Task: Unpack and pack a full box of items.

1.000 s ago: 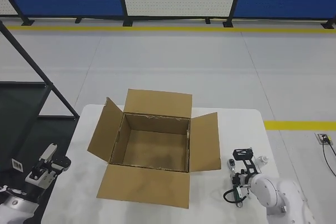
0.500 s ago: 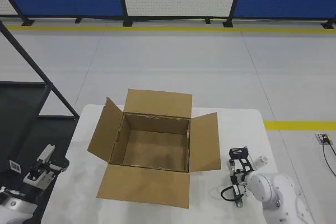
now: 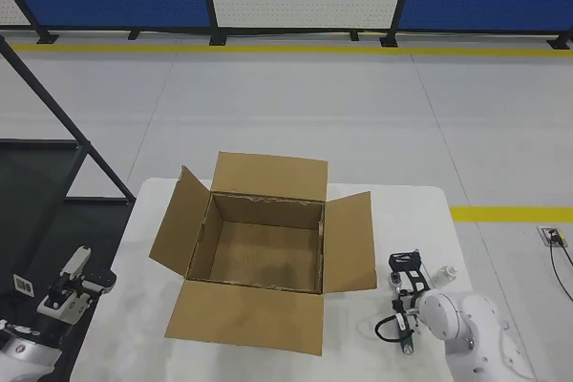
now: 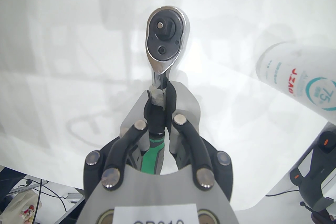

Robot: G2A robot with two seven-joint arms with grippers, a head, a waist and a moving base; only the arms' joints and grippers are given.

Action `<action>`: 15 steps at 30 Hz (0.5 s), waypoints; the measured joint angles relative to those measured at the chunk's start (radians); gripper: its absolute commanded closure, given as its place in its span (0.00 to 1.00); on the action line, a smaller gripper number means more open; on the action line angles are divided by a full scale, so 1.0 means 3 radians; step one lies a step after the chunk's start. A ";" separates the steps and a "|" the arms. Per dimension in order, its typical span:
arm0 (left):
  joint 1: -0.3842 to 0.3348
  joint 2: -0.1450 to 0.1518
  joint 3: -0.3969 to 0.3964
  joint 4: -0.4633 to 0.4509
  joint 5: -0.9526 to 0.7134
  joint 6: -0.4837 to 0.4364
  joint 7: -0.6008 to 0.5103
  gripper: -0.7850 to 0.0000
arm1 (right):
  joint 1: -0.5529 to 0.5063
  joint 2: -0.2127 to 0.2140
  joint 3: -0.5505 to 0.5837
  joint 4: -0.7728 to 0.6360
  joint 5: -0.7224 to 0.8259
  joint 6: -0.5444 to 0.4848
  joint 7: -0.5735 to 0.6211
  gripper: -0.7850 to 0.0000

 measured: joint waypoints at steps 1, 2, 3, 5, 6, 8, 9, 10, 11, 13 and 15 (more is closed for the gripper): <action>0.0000 0.0000 0.0000 0.0002 -0.0002 -0.0003 -0.0002 0.00 | -0.0014 0.0003 0.0027 -0.0036 0.0030 0.0002 -0.0023 1.00; 0.0000 0.0000 -0.0002 0.0004 -0.0004 -0.0006 -0.0005 0.00 | -0.0044 0.0008 0.0074 -0.0108 0.0078 0.0003 -0.0059 1.00; 0.0000 -0.0001 -0.0002 0.0005 -0.0004 -0.0007 -0.0007 0.00 | -0.0076 0.0013 0.0120 -0.0184 0.0117 0.0000 -0.0087 1.00; -0.0001 -0.0001 -0.0006 0.0007 -0.0005 -0.0013 -0.0009 0.00 | -0.0185 0.0028 0.0249 -0.0436 0.0221 -0.0016 -0.0158 1.00; -0.0002 -0.0001 -0.0008 0.0009 -0.0007 -0.0016 -0.0012 0.00 | -0.0246 0.0034 0.0313 -0.0575 0.0263 -0.0015 -0.0194 1.00; -0.0005 -0.0001 -0.0011 0.0011 -0.0013 -0.0021 -0.0019 0.00 | -0.0415 0.0047 0.0462 -0.0951 0.0326 0.0036 -0.0290 1.00; -0.0006 -0.0001 -0.0013 0.0011 -0.0016 -0.0024 -0.0021 0.00 | -0.0493 0.0051 0.0520 -0.1130 0.0347 0.0054 -0.0328 1.00; -0.0006 -0.0001 -0.0015 0.0011 -0.0019 -0.0028 -0.0024 0.00 | -0.0568 0.0055 0.0578 -0.1312 0.0365 0.0070 -0.0363 1.00; -0.0005 -0.0001 -0.0017 0.0013 -0.0023 -0.0033 -0.0028 0.00 | -0.0662 0.0060 0.0651 -0.1555 0.0380 0.0092 -0.0408 1.00; -0.0001 -0.0002 -0.0024 0.0017 -0.0033 -0.0043 -0.0034 0.00 | -0.0787 0.0066 0.0731 -0.1913 0.0401 0.0088 -0.0462 1.00; 0.0007 -0.0003 -0.0032 0.0025 -0.0053 -0.0062 -0.0035 0.00 | -0.0900 0.0071 0.0776 -0.2290 0.0416 0.0063 -0.0497 1.00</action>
